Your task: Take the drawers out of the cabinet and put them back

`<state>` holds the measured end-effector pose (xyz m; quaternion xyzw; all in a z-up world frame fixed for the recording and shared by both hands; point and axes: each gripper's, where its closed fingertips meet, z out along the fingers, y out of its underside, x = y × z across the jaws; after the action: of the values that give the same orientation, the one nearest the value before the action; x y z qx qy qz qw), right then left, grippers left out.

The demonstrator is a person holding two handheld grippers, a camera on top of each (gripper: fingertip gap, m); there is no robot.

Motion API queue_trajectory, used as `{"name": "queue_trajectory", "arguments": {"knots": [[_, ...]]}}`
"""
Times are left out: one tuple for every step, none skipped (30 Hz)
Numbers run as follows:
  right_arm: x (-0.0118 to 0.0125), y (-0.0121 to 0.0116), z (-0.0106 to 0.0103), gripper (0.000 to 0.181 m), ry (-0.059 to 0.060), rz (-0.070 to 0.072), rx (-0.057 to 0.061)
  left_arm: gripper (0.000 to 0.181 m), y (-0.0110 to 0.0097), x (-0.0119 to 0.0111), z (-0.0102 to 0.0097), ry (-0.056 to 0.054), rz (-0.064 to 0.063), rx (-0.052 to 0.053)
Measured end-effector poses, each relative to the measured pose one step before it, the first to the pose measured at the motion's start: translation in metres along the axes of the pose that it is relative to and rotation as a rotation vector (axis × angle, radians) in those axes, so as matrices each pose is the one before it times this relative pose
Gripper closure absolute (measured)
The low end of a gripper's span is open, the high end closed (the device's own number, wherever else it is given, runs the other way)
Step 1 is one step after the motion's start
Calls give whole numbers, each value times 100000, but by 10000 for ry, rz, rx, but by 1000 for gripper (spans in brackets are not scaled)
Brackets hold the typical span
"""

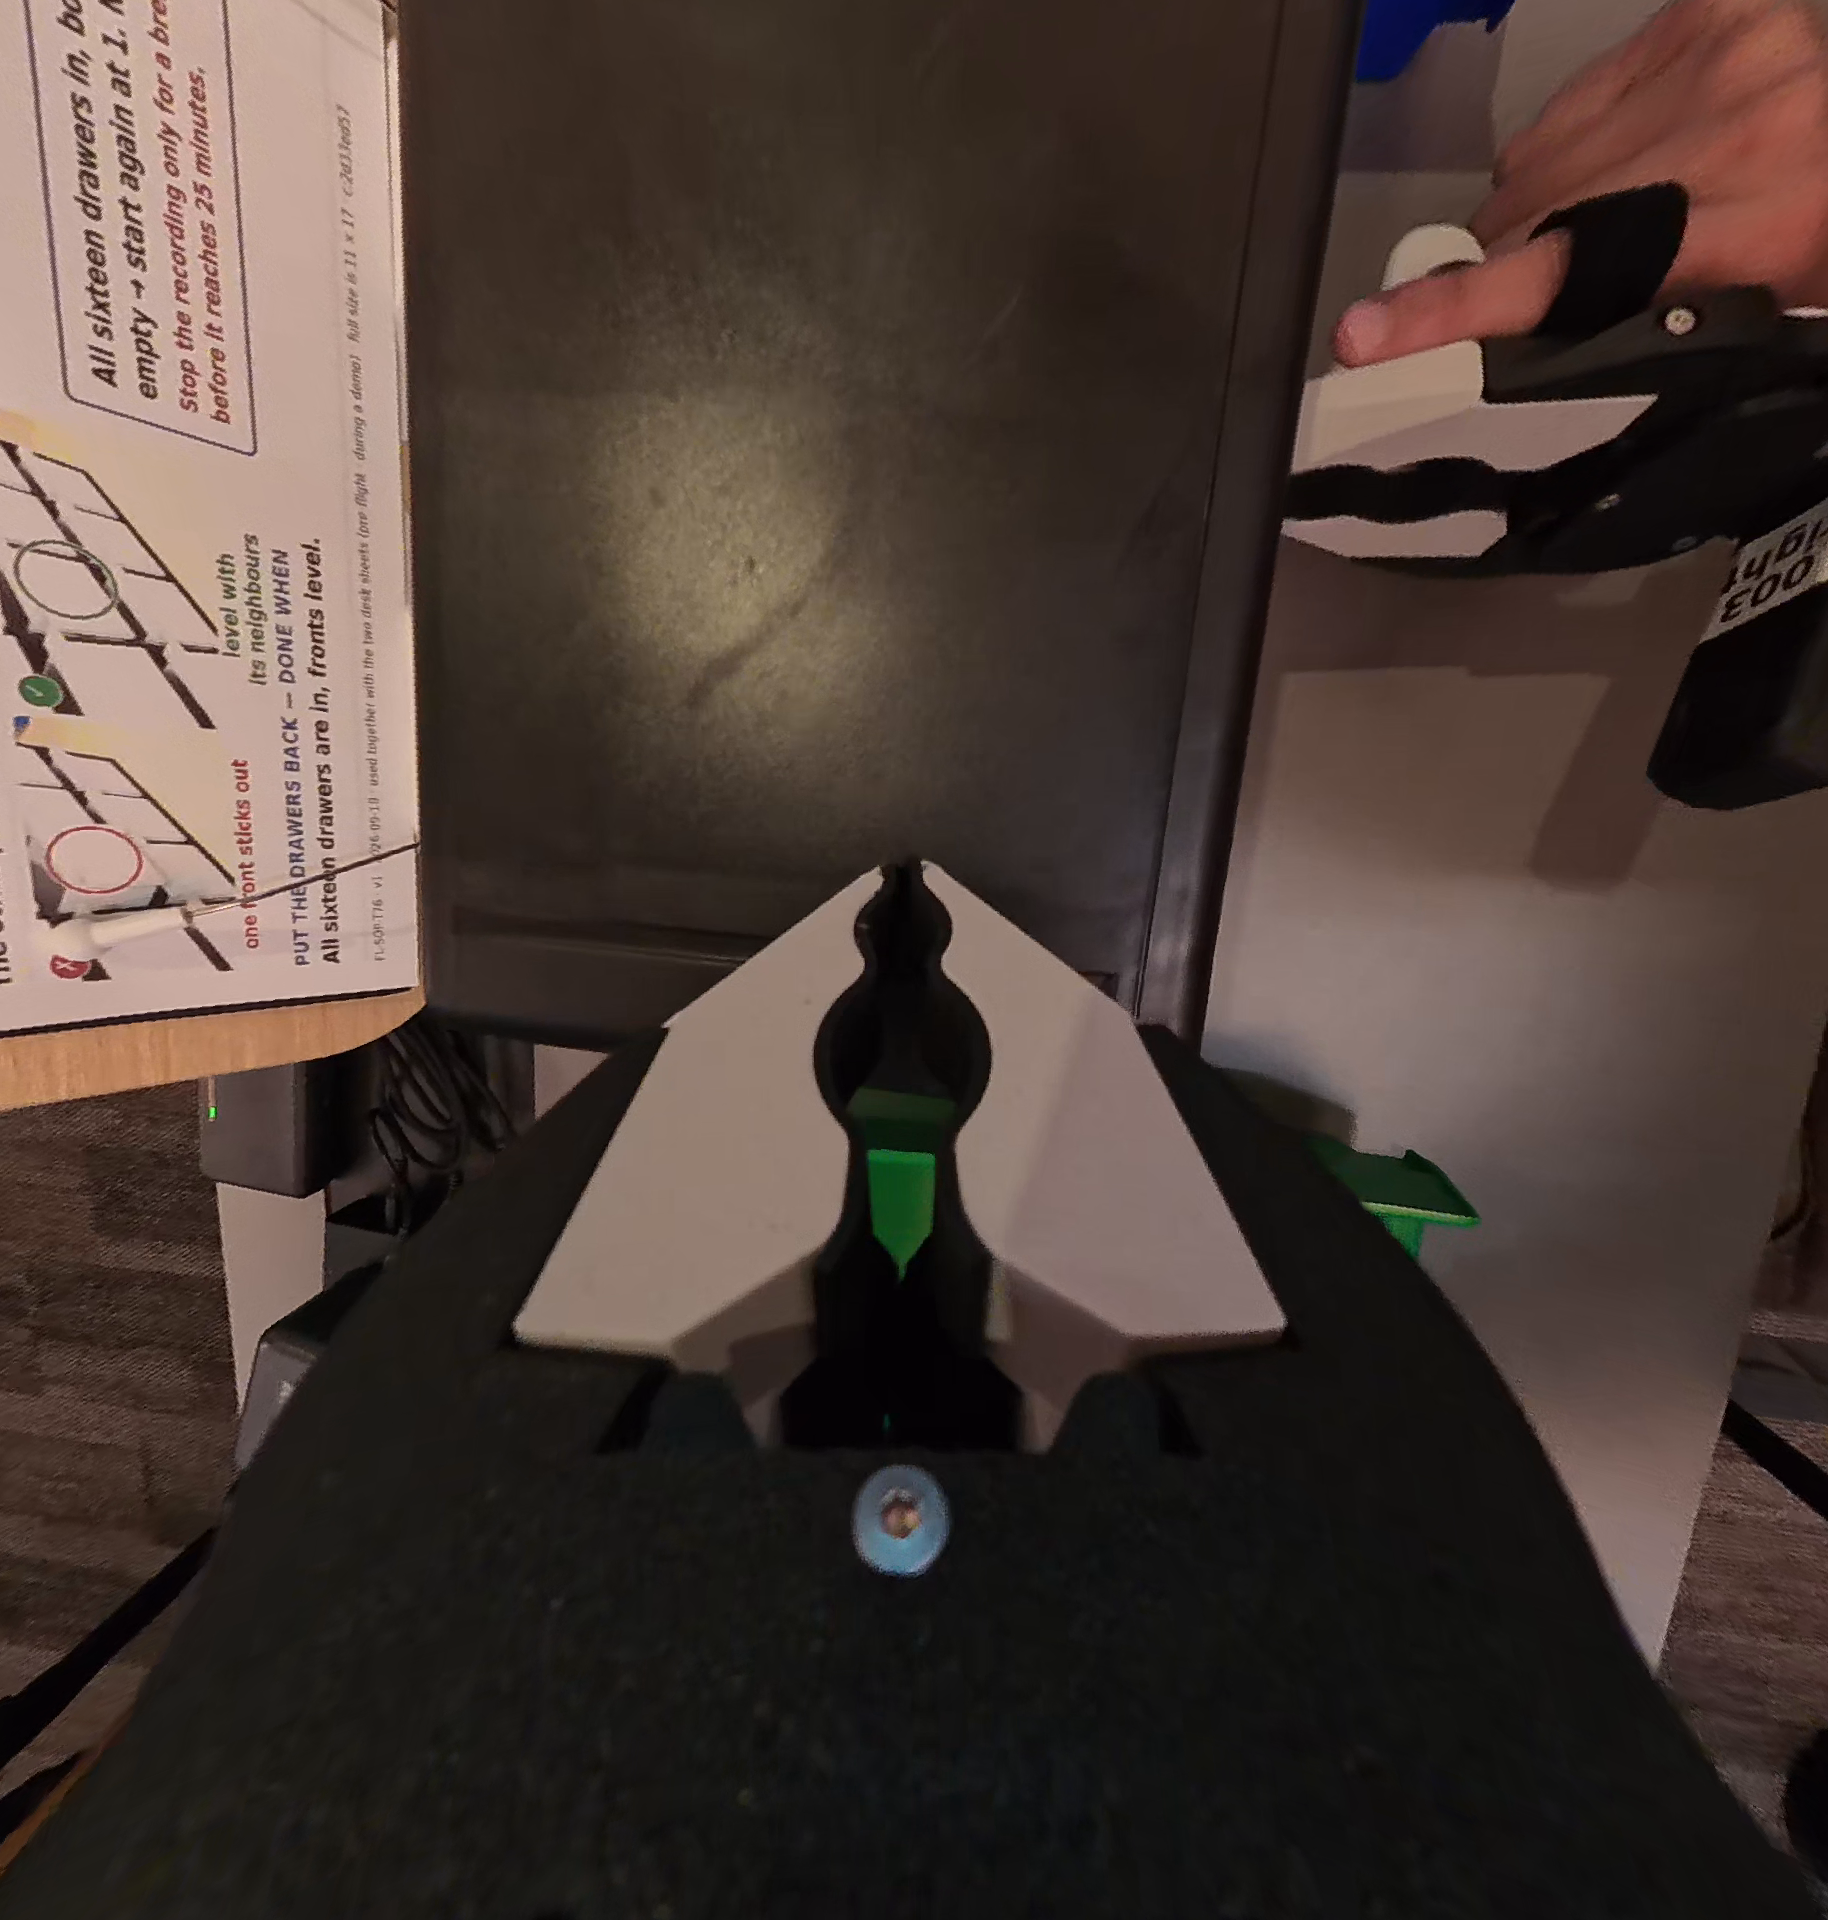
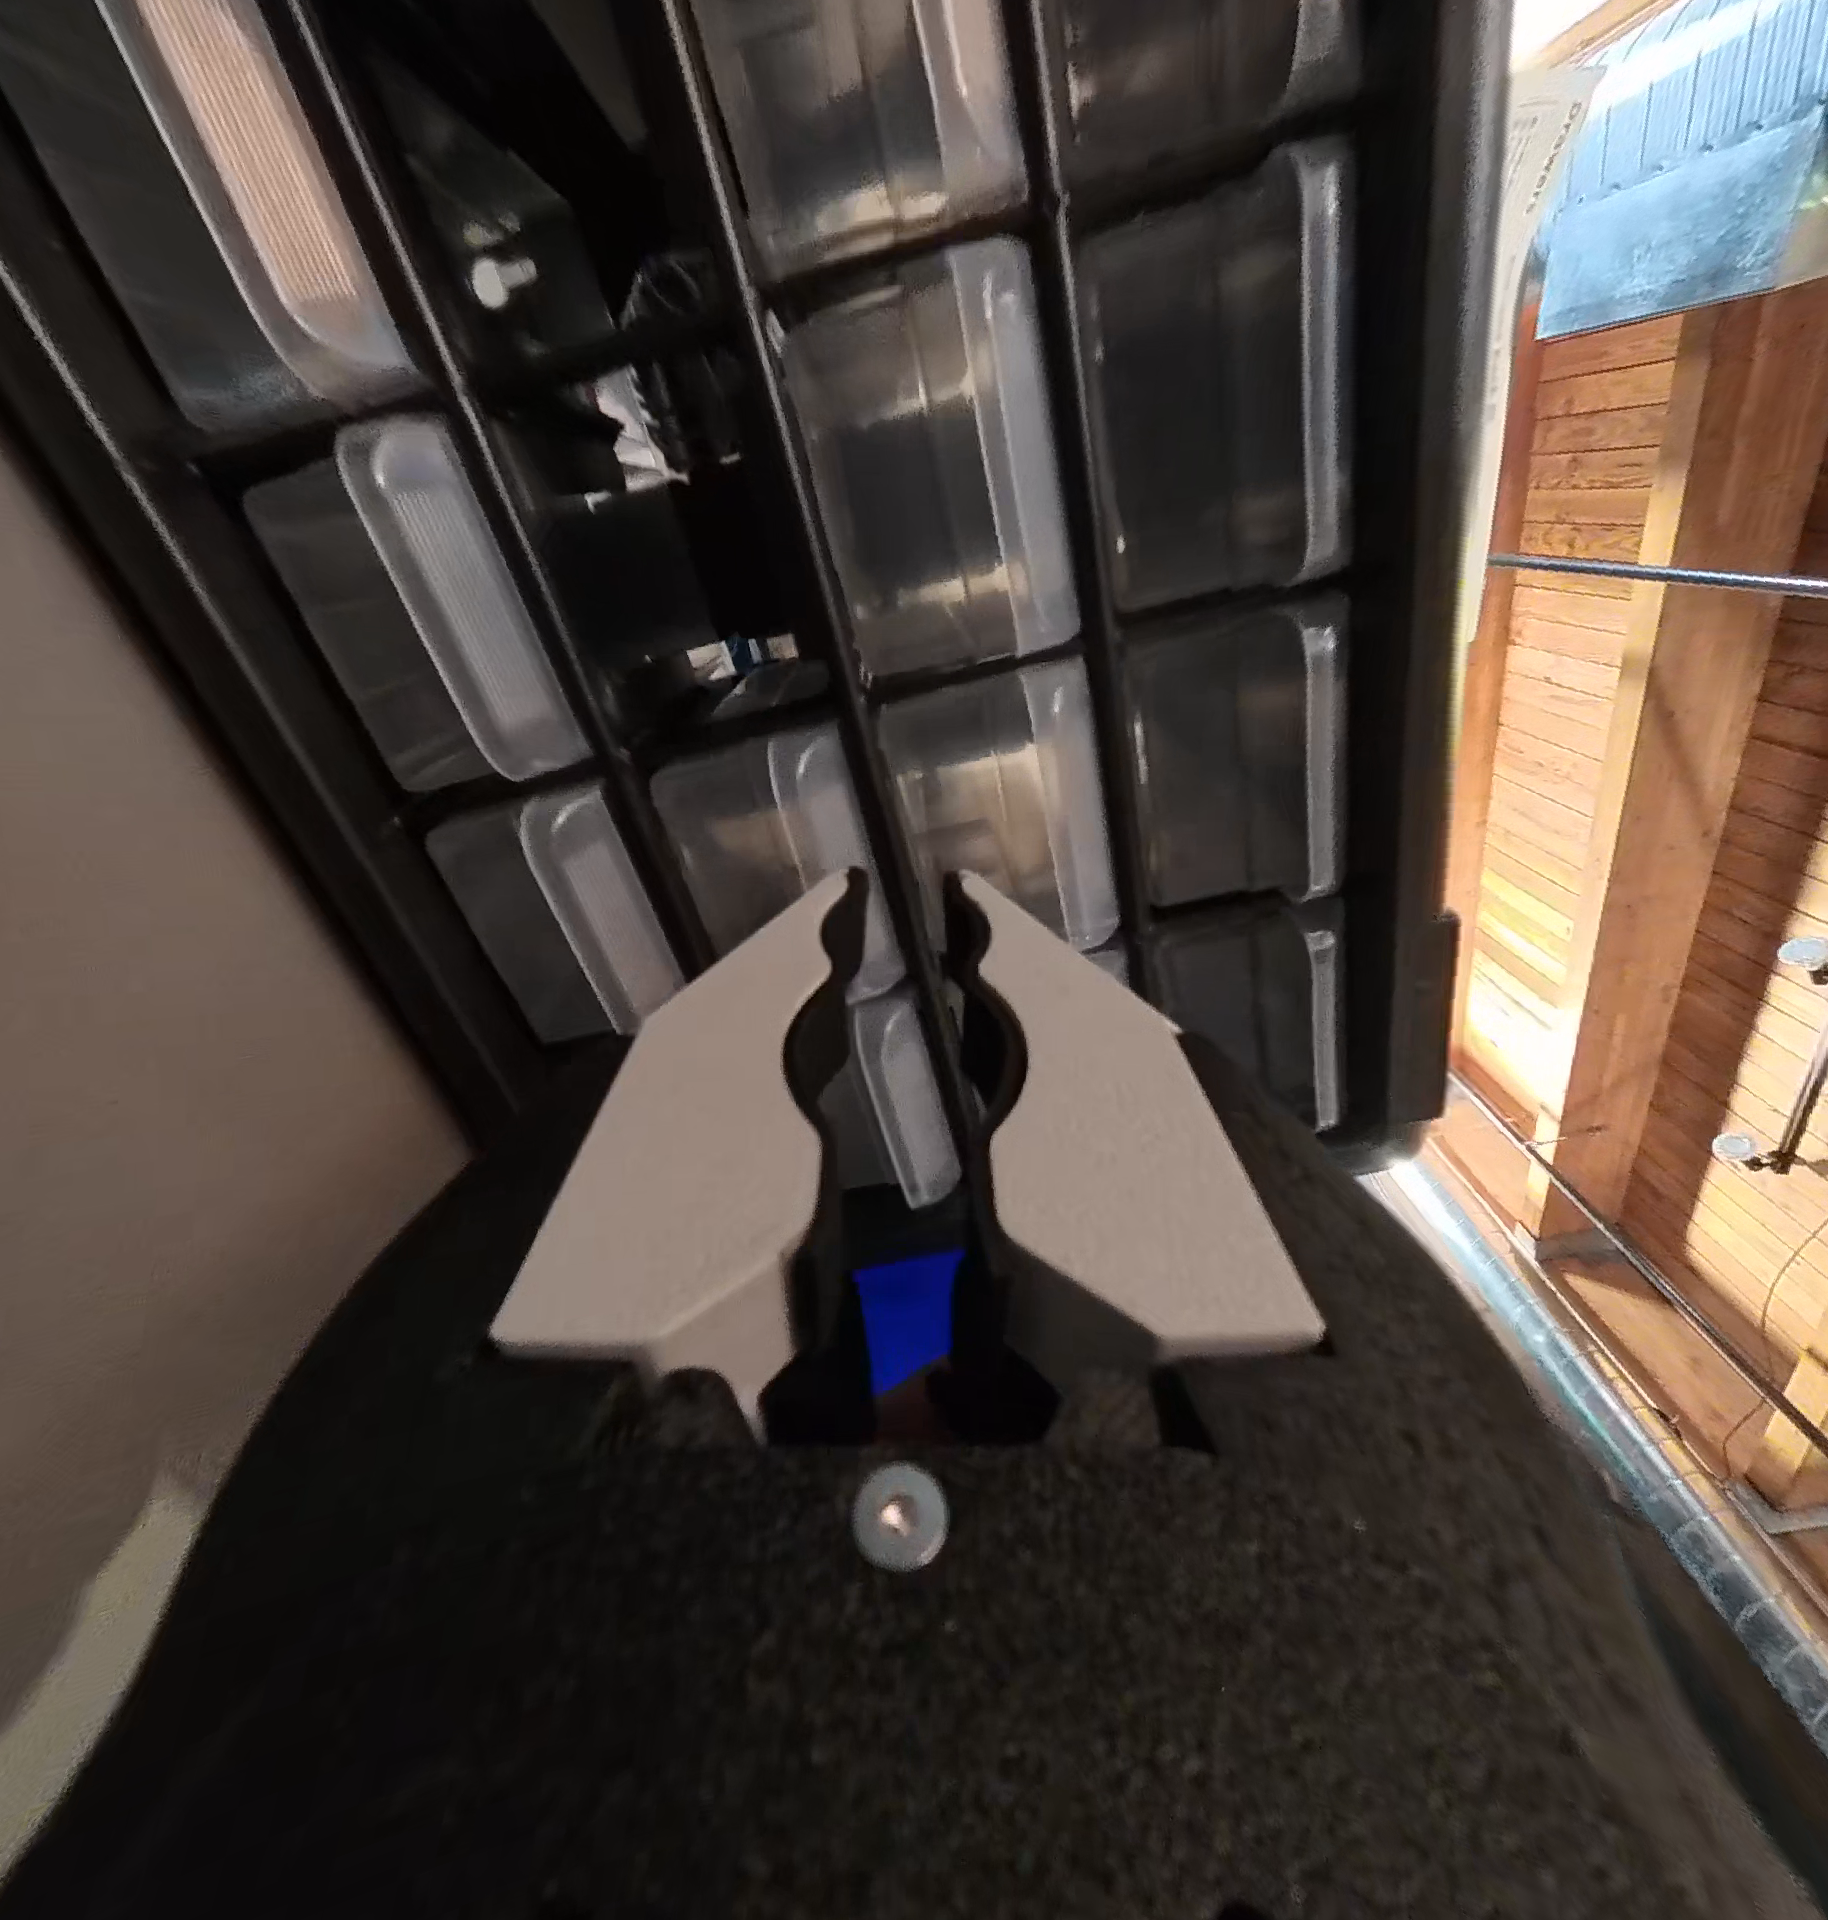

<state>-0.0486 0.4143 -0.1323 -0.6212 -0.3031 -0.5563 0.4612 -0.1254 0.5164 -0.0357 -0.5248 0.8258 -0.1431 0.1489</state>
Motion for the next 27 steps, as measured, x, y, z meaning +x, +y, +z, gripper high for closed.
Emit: {"name": "queue_trajectory", "arguments": {"knots": [[-50,203,219,169,16,-141,-40,181,6,3,8,-16,41,-51],[-71,-48,41,171,4,-158,93,181,-3,2,1,-20,33,-48],[-89,-185,-149,170,-58,-77,130,181,0,-2,-2,-34,35,-42],[-186,-237,-284,170,-157,106,127,181,3,-6,-4,-43,39,-27],[-219,-178,-324,169,-198,196,84,181,9,3,-3,-39,28,-7],[-250,-107,-267,167,-160,112,32,181,-6,4,9,-24,19,13],[-119,-31,-143,166,-11,-40,-1,181,7,4,-9,7,-2,31],[8,61,61,166,108,-115,-39,181,-7,-8,7,37,-21,42],[-143,171,249,166,32,-94,-75,181,-6,3,-1,69,-37,38],[68,393,380,165,179,-88,-195,181,1,-1,-3,82,-43,27],[-93,173,302,164,64,-72,-56,181,-18,-24,4,72,-48,22],[58,278,309,164,164,-82,-142,181,9,18,-4,71,-51,-1],[2,174,265,165,140,-133,-46,181,-1,1,3,14,-17,3],[79,-137,82,167,199,-176,143,181,-10,-20,2,-36,2,4],[2,-182,20,169,131,-216,122,181,9,13,0,-33,11,-4],[-94,-148,35,170,56,-165,76,181,3,-4,2,-47,20,-2],[-3,-18,19,171,89,-152,14,181,-6,-1,-4,-36,13,-7],[30,5,-17,171,45,-104,57,181,9,7,3,-12,0,-18],[49,24,-54,172,0,-28,57,181,0,-4,-2,-4,-5,-21],[21,99,-46,172,-46,19,-37,181,-1,11,7,-2,-3,-29],[29,-1,-85,173,-35,4,10,181,-11,-5,-1,-13,10,-27],[28,-2,-150,173,-22,-61,9,181,10,2,1,-10,0,-31],[32,-21,-275,173,10,-71,17,181,4,-4,-4,-5,-9,-23],[53,-66,-485,173,44,-29,38,181,-7,-2,1,-5,-12,-16],[83,-124,-700,173,56,8,80,181,13,-1,-4,0,-23,-3],[93,-102,-842,173,49,11,77,181,-5,-2,5,-3,-29,10],[126,-70,-958,173,42,15,44,181,5,4,3,3,-41,20]]}}
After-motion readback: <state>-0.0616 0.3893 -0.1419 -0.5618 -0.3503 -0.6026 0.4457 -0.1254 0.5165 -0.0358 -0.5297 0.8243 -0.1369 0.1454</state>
